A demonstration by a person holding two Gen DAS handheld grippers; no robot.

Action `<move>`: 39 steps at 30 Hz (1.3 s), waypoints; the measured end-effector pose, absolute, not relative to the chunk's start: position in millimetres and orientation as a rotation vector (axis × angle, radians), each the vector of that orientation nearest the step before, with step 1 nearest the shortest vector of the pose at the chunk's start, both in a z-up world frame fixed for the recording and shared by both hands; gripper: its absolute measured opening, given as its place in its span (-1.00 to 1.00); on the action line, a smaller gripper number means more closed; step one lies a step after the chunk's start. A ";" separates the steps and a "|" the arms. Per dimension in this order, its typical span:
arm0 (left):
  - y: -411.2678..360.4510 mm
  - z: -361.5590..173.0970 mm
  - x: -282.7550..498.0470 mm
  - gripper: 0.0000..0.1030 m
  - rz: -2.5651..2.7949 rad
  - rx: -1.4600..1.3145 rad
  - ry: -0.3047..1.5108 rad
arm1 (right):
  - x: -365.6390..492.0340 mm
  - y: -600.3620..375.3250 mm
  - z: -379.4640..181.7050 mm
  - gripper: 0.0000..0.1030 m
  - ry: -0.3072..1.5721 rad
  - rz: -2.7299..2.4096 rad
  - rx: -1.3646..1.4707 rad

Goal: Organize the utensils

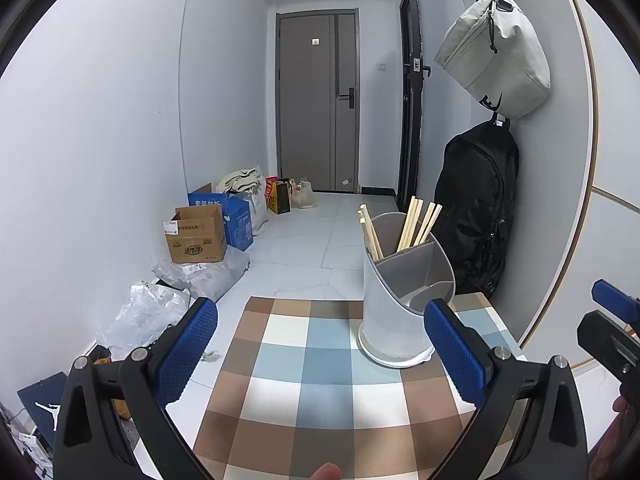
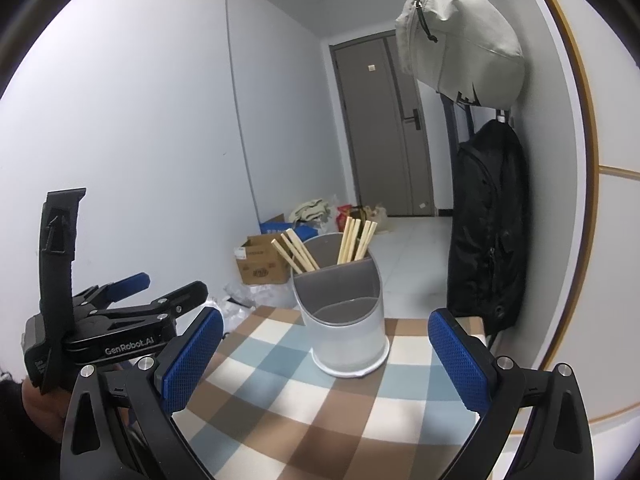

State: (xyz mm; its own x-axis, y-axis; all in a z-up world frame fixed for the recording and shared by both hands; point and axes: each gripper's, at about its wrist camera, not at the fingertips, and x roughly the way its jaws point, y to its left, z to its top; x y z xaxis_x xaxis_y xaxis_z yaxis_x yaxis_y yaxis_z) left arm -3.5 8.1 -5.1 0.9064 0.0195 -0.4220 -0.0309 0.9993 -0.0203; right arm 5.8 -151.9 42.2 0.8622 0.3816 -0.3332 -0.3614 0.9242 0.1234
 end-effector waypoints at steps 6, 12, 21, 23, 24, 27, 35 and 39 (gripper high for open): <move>8.5 -5.8 -1.6 0.95 0.031 -0.034 0.440 | 4.4 -151.2 41.9 1.00 0.364 0.390 0.044; 7.7 -6.5 -2.4 0.95 0.036 -0.034 0.433 | 3.4 -151.6 41.6 1.00 0.364 0.390 0.047; 7.4 -5.4 -5.0 0.95 0.037 -0.038 0.433 | 1.9 -150.4 41.5 1.00 0.376 0.382 0.039; 7.6 -6.2 -4.2 0.95 0.035 -0.043 0.439 | 2.1 -149.7 41.6 1.00 0.373 0.383 0.037; 7.8 -6.4 -4.0 0.95 0.035 -0.046 0.440 | 2.3 -149.1 41.3 1.00 0.374 0.384 0.034; 8.5 -6.3 -3.7 0.95 0.031 -0.050 0.445 | 2.0 -147.5 41.1 1.00 0.371 0.386 0.031; 9.2 -7.3 -3.6 0.95 0.017 -0.061 0.453 | 1.0 -146.3 41.9 1.00 0.365 0.388 0.028; 9.8 -6.8 -5.7 0.95 0.017 -0.067 0.449 | 1.9 -146.9 42.7 1.00 0.365 0.384 0.032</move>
